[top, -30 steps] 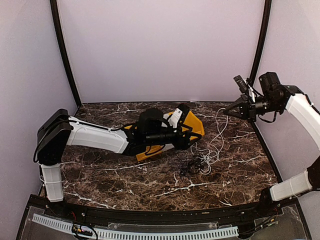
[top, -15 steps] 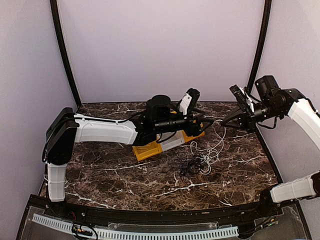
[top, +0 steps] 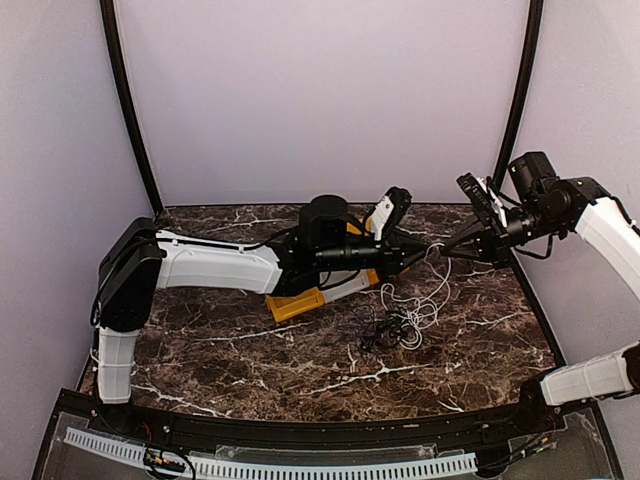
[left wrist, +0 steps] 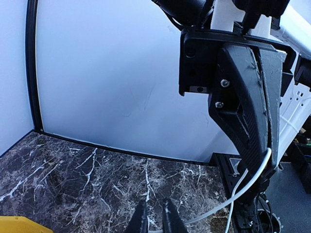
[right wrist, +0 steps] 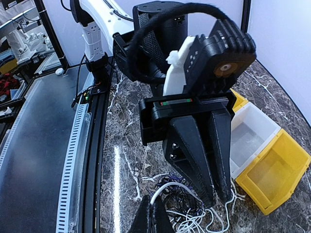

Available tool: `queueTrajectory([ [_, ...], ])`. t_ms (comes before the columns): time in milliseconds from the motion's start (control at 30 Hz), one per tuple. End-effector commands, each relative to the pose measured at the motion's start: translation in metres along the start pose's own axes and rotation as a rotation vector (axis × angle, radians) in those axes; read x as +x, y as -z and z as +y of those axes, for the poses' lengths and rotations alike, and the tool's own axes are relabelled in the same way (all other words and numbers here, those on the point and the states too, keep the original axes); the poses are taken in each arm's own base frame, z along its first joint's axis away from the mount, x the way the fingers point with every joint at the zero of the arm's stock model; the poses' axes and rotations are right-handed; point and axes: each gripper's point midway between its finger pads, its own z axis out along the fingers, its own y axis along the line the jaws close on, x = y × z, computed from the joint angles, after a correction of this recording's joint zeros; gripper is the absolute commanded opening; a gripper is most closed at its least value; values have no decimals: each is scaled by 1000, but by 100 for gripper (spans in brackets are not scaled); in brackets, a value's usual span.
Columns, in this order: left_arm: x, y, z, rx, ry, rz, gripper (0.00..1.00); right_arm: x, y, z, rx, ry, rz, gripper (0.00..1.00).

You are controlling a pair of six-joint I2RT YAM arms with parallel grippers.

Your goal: Untangle the cables

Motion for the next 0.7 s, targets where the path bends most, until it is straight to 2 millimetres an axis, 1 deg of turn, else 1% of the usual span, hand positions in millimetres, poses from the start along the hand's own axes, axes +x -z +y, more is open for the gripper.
queueTrajectory([
  [0,-55,12,-15,17,-66,-99,8,-9,1,1,-6,35,-14,0],
  [67,-54,16,-13,-9,-82,-82,9,-13,4,6,-15,76,-14,0],
  [100,-48,17,-11,-20,-81,-55,13,-13,5,8,-14,96,-8,0],
  [133,-49,21,-11,-29,-105,-41,27,-13,6,11,-16,113,0,0],
  [167,-40,23,-11,-34,-97,0,35,-11,7,12,-15,131,13,0],
  [200,-39,28,-13,-36,-150,22,49,-8,7,12,-13,139,29,0],
  [233,-23,31,-13,-38,-149,87,54,-4,7,10,-5,144,49,0],
  [267,-24,35,-12,-48,-199,109,59,-1,7,10,-3,146,62,0],
  [300,-7,39,-12,-51,-200,181,61,1,7,9,-2,144,72,0],
  [333,-5,42,-11,-64,-243,207,63,3,7,9,-1,142,78,0],
  [367,9,46,-12,-63,-244,257,63,3,7,9,-2,139,80,0],
  [433,11,48,-15,-65,-273,271,66,2,7,9,-4,133,77,0],
  [500,3,44,-24,-27,-275,234,67,0,6,7,-2,126,74,0],
  [600,-9,29,-35,25,-254,166,67,-3,6,5,6,129,72,0],
  [633,-12,24,-35,24,-243,149,67,-4,7,5,8,131,71,0],
  [667,-21,20,-36,22,-253,109,67,-5,7,6,8,131,71,0],
])
